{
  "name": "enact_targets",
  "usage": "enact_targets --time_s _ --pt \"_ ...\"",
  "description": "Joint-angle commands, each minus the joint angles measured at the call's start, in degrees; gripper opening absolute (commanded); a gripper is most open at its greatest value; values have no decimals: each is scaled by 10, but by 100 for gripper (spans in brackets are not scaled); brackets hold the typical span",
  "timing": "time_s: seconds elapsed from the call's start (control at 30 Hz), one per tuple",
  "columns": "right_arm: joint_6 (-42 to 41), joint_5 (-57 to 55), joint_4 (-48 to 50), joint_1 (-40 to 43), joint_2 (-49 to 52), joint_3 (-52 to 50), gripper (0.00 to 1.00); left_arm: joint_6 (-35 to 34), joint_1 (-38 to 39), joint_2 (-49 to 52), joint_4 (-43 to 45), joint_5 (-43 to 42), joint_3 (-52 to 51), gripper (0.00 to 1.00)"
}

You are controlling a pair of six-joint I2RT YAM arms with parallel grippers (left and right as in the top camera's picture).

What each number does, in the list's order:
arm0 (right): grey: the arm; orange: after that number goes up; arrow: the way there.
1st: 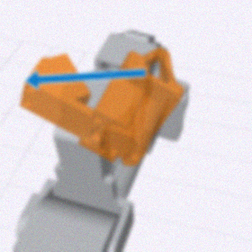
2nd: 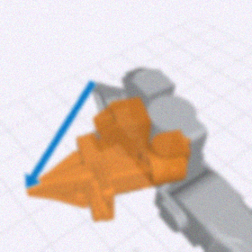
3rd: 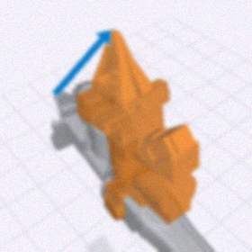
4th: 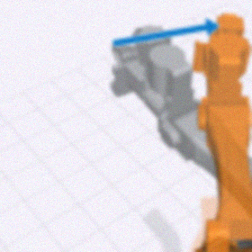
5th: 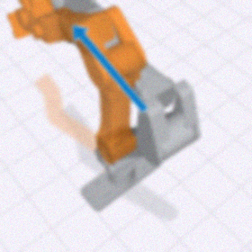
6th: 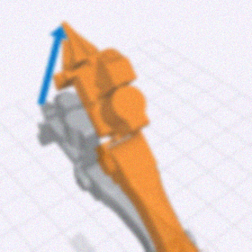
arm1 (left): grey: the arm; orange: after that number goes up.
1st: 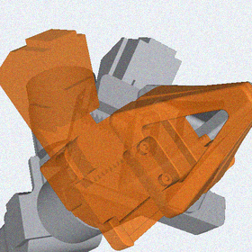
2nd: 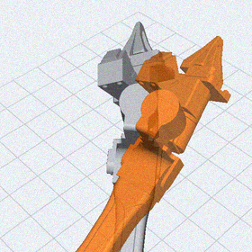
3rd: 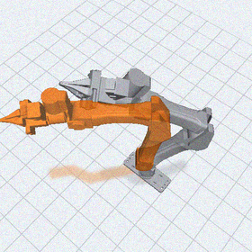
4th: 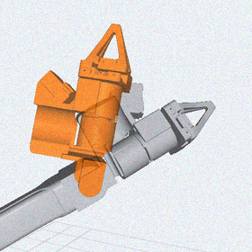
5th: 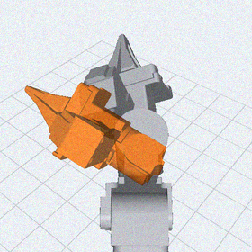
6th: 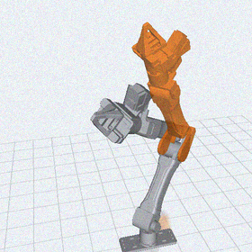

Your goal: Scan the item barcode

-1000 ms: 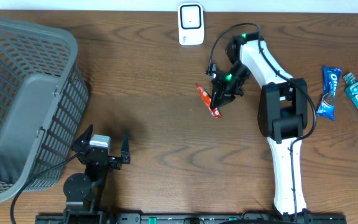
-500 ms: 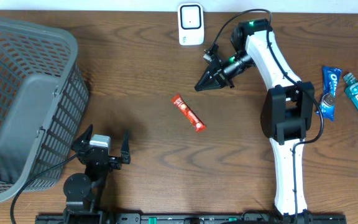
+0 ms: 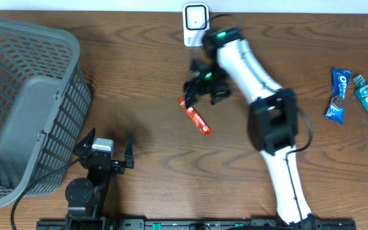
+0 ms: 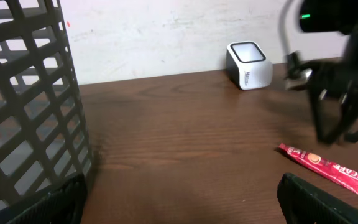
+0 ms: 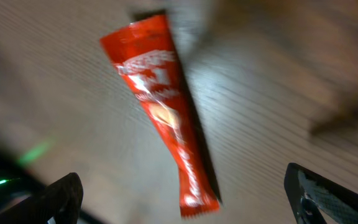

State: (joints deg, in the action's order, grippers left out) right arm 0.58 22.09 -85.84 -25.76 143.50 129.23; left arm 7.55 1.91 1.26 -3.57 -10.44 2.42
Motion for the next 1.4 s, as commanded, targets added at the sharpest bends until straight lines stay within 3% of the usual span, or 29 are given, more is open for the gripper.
enact_targets --time_s 0.0,0.13,0.43,0.5,0.53,0.7,0.87,0.93,0.97,1.0,1.03,1.23,1.37 --pt "-34 -172 9 -62 -11 2 99 5 -2 1 -6 -9 -16 98" --pt "-61 -259 24 -113 -11 -16 92 5 -2 1 -6 -9 -16 98" --pt "-61 -270 92 -142 -10 -129 83 5 -2 1 -6 -9 -16 98" --pt "-61 -269 99 -138 -10 -150 83 5 -2 1 -6 -9 -16 98" --pt "-61 -270 99 -136 -10 -156 99 5 -2 1 -6 -9 -16 98" --pt "-54 -261 102 -131 -10 -190 99 5 -2 1 -6 -9 -16 98" --pt "-41 -263 168 -128 -10 -248 99 5 -2 1 -6 -9 -16 98" --pt "-30 -263 195 -127 -10 -273 88 5 -2 1 -6 -9 -16 98" --pt "-16 -263 211 -127 -10 -287 41 5 -2 1 -6 -9 -16 98" --pt "-10 -265 218 -127 -10 -294 9 5 -2 1 -6 -9 -16 98" --pt "-11 -267 227 -127 -10 -302 1 5 -2 1 -6 -9 -16 98" --pt "-22 -262 241 -126 -11 -318 1 5 -2 1 -6 -9 -16 98" --pt "-12 -190 209 -120 -24 -302 1 5 -2 1 -6 -9 -16 98"
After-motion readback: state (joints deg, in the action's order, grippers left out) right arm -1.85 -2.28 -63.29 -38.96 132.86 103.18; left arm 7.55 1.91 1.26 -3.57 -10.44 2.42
